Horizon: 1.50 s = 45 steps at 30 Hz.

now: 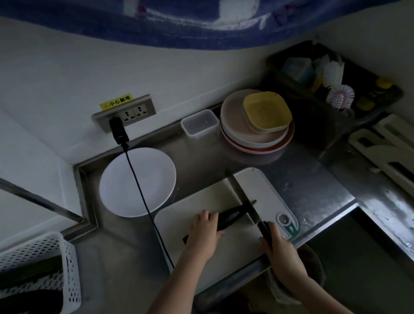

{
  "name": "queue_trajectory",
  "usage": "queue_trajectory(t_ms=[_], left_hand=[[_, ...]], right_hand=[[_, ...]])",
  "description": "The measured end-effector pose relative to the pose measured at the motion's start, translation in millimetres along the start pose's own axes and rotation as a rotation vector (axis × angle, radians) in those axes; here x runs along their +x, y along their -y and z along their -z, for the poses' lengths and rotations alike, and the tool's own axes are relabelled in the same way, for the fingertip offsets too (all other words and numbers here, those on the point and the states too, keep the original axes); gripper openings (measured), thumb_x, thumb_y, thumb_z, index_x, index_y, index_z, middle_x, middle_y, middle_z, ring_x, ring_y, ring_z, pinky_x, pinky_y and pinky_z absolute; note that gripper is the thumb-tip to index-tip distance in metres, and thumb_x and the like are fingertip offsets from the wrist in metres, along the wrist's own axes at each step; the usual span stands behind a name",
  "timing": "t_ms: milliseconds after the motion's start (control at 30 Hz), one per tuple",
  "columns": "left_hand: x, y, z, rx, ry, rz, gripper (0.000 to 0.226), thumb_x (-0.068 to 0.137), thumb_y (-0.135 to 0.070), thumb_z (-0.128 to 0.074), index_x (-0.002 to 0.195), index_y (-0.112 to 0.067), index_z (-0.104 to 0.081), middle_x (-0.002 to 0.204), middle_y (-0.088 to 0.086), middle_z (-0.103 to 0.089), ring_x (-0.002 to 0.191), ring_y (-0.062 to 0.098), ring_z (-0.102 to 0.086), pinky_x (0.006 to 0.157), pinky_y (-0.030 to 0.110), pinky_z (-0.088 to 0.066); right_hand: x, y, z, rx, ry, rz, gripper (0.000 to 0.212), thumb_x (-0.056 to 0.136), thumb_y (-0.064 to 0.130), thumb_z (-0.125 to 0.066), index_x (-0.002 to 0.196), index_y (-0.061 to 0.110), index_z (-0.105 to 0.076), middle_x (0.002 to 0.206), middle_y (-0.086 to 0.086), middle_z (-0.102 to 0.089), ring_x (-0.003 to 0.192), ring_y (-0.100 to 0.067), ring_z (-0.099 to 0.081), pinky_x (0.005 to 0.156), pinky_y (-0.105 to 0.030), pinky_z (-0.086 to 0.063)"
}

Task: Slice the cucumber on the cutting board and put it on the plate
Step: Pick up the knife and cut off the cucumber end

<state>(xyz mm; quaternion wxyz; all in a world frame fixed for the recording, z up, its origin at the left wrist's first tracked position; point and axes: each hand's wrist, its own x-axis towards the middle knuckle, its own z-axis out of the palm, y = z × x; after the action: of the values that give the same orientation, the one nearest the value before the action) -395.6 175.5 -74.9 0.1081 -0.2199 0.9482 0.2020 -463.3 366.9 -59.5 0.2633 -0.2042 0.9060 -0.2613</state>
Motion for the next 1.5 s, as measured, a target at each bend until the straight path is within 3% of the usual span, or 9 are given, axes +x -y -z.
queue_trajectory(t_ms=[167,400,533,767,933,1200,1300,1500], left_hand=[[-3,17,-3,-0.076,-0.020,0.064,0.042,0.094,-0.033,-0.053,0.128,-0.011,-0.044,0.129,0.008,-0.044,0.118,0.024,-0.041,0.097,0.033,-0.038],[-6,24,-5,-0.048,-0.009,0.049,0.044,0.095,-0.033,-0.052,0.133,-0.013,-0.042,0.132,0.006,-0.042,0.121,0.023,-0.038,0.096,0.033,-0.039],[-5,24,-5,-0.041,0.007,0.055,0.045,0.095,-0.033,-0.052,0.134,-0.014,-0.041,0.133,0.006,-0.042,0.121,0.024,-0.038,0.097,0.036,-0.040],[-5,23,-5,-0.035,-0.016,0.050,0.046,0.094,-0.034,-0.052,0.134,-0.013,-0.041,0.133,0.005,-0.041,0.121,0.023,-0.038,0.096,0.034,-0.039],[-4,22,-5,-0.031,0.009,0.048,0.049,0.095,-0.034,-0.051,0.138,-0.014,-0.038,0.136,0.005,-0.039,0.121,0.025,-0.037,0.096,0.035,-0.037],[-2,21,0,-0.019,0.027,0.047,0.050,0.095,-0.034,-0.050,0.139,-0.014,-0.037,0.137,0.004,-0.039,0.121,0.027,-0.037,0.097,0.036,-0.037],[-3,21,-1,-0.022,0.017,0.045,0.049,0.095,-0.034,-0.050,0.139,-0.014,-0.037,0.137,0.004,-0.040,0.121,0.026,-0.037,0.097,0.035,-0.036],[-5,20,1,-0.050,0.000,0.062,0.048,0.094,-0.033,-0.054,0.135,-0.012,-0.042,0.134,0.006,-0.042,0.121,0.025,-0.038,0.098,0.033,-0.035]], right_hand=[[6,0,5,0.052,-0.026,0.036,0.031,0.099,0.027,-0.045,0.128,0.024,-0.039,0.115,0.000,-0.059,0.085,-0.009,-0.053,0.069,-0.024,-0.050],[5,12,9,0.090,-0.160,0.112,0.021,0.097,0.027,-0.049,0.117,0.024,-0.043,0.098,0.003,-0.063,0.076,-0.010,-0.059,0.063,-0.031,-0.053],[7,18,10,0.040,-0.112,0.149,0.024,0.097,0.030,-0.048,0.119,0.023,-0.042,0.090,0.001,-0.062,0.075,-0.015,-0.061,0.067,-0.041,-0.055],[7,13,2,0.003,-0.060,0.126,0.023,0.097,0.030,-0.047,0.118,0.023,-0.041,0.079,0.004,-0.059,0.063,-0.010,-0.058,0.058,-0.034,-0.053],[10,10,-2,0.000,-0.038,0.110,0.024,0.098,0.031,-0.047,0.119,0.023,-0.038,0.077,0.003,-0.059,0.062,-0.013,-0.059,0.056,-0.036,-0.054],[15,12,-5,-0.016,0.015,0.108,0.026,0.098,0.030,-0.046,0.120,0.020,-0.037,0.083,-0.004,-0.061,0.068,-0.020,-0.060,0.059,-0.038,-0.052],[15,12,-6,-0.023,0.067,0.088,0.026,0.099,0.031,-0.045,0.120,0.019,-0.036,0.092,-0.008,-0.063,0.078,-0.023,-0.062,0.067,-0.040,-0.054],[19,12,0,-0.118,-0.014,0.139,0.024,0.098,0.034,-0.044,0.118,0.021,-0.038,0.098,-0.005,-0.064,0.078,-0.020,-0.064,0.065,-0.040,-0.055]])
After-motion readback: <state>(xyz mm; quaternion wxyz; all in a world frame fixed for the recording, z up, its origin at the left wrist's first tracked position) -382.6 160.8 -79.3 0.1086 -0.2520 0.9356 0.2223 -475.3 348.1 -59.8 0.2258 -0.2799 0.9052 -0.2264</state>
